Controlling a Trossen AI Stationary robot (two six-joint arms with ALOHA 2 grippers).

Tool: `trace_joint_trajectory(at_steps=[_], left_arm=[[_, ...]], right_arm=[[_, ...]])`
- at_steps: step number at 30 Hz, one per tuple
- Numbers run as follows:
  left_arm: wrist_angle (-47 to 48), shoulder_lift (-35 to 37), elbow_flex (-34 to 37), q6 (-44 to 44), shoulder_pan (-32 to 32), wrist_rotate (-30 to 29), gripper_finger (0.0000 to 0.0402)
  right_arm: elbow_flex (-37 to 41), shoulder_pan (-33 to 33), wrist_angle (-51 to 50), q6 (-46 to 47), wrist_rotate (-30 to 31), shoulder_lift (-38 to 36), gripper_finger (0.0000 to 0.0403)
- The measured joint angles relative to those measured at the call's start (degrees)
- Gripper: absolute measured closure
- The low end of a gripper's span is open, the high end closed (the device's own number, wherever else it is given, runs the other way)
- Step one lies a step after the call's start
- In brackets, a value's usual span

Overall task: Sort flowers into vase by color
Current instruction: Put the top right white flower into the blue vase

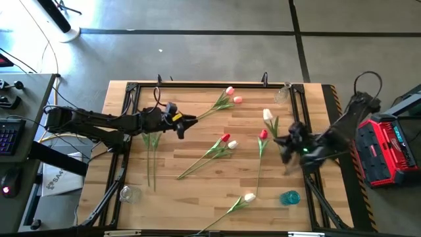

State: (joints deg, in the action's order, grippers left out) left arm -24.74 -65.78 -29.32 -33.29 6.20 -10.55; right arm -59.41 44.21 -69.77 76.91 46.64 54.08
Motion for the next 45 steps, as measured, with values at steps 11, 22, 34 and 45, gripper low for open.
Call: trace_joint_trajectory(at_steps=[11, 22, 34, 45], left_arm=[[-6.56, -2.44, 0.0, 0.03, -3.44, -1.87, 0.0286], [-7.79, -6.75, -9.87, 9.24, -8.9, -10.92, 0.0327], [-6.29, -14.48, -20.09, 11.42, -9.01, -11.32, 0.0328], [-6.15, -19.39, -24.22, 11.44, -11.43, -10.69, 0.0328]], right_arm=[[-3.13, 23.28, 7.21, -11.2, 9.98, -3.84, 0.0403], [-3.13, 43.12, 9.25, -7.46, 29.69, 2.39, 0.0403], [-3.11, 45.96, 8.52, -3.19, 36.41, 11.05, 0.0403], [-3.09, 45.96, 3.19, 5.61, 37.62, 15.64, 0.0403]])
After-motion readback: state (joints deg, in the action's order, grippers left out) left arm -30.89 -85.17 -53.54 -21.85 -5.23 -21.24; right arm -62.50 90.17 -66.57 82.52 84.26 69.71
